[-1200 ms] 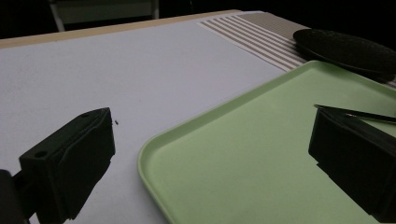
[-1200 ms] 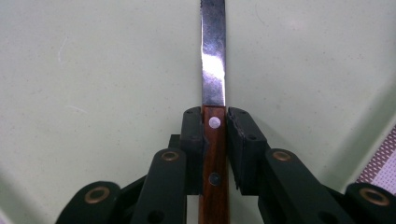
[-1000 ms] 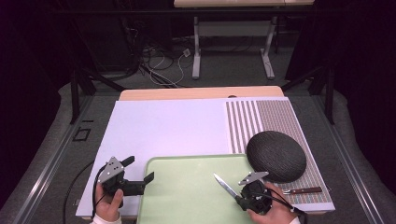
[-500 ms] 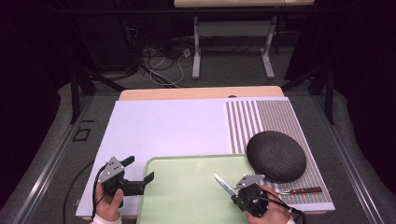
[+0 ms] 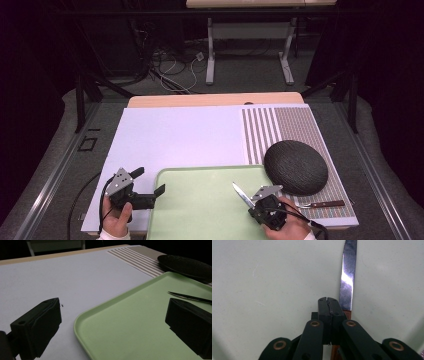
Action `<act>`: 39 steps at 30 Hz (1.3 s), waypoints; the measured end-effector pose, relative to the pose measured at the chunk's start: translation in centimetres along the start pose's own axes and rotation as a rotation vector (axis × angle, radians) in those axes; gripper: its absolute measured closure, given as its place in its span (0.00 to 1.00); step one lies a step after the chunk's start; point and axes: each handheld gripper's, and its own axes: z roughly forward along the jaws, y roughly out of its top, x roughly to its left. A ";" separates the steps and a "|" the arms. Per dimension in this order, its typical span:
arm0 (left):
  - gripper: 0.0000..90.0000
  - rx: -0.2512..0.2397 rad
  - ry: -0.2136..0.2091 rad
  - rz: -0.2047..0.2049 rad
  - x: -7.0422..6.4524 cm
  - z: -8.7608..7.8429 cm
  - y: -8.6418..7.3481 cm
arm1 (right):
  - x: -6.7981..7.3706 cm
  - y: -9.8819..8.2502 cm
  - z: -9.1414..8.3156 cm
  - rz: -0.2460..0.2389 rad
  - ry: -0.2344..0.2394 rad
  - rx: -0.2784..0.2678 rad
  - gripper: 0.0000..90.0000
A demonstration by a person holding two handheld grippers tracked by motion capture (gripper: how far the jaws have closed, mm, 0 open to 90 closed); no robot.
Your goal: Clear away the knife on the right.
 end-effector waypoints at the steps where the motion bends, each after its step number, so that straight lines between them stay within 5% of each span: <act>1: 0.01 0.000 0.001 0.000 0.0 0.0 0.0 | 0.0 0.0 0.0 0.010 0.005 -0.008 1.00; 23: 0.01 0.000 -0.001 -0.005 0.0 0.0 0.0 | -2.8 -0.5 -0.7 0.105 -0.045 0.000 1.00; 25: 0.01 0.001 -0.001 -0.004 0.0 0.0 0.0 | -3.0 -0.7 -0.5 0.116 -0.048 -0.030 1.00; 28: 0.01 0.001 -0.001 -0.004 0.0 0.0 0.0 | -3.2 -0.7 -0.9 0.136 -0.054 0.009 1.00; 30: 0.01 0.002 0.000 -0.004 0.0 0.0 0.0 | -3.4 -0.8 -0.7 0.143 -0.051 -0.036 1.00; 35: 0.01 0.001 0.000 -0.004 0.0 0.0 0.0 | -3.6 -0.8 -0.8 0.146 -0.057 -0.016 1.00; 36: 0.01 0.001 0.000 -0.004 0.0 0.0 0.0 | -3.6 -1.0 -0.5 0.154 -0.054 -0.070 1.00; 39: 0.01 0.001 -0.001 -0.004 0.0 0.0 0.0 | -3.6 -0.9 -0.8 0.148 -0.055 -0.027 1.00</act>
